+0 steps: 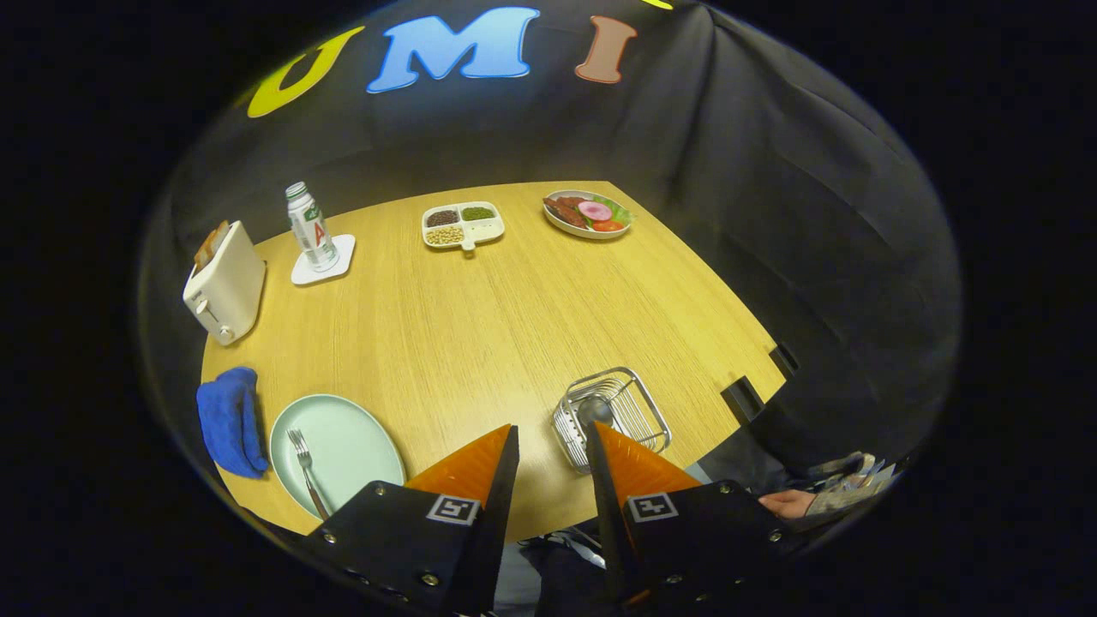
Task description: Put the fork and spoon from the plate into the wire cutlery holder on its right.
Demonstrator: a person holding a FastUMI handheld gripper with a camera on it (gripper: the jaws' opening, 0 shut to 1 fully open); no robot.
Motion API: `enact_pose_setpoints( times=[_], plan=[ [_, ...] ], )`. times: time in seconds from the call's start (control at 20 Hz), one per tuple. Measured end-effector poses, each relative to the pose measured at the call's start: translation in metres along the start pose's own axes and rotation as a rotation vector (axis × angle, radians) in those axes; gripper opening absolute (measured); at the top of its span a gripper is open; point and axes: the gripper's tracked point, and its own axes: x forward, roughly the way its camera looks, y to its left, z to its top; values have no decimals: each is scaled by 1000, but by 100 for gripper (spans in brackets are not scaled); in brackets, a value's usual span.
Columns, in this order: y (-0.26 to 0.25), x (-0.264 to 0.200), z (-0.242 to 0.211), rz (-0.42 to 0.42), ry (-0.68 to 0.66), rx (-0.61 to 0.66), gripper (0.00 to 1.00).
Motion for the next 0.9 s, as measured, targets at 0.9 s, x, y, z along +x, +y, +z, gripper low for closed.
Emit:
enact_pose_setpoints(
  times=[0.9],
  plan=[
    [208, -30, -87, 306, 59, -368, 49]
  ],
)
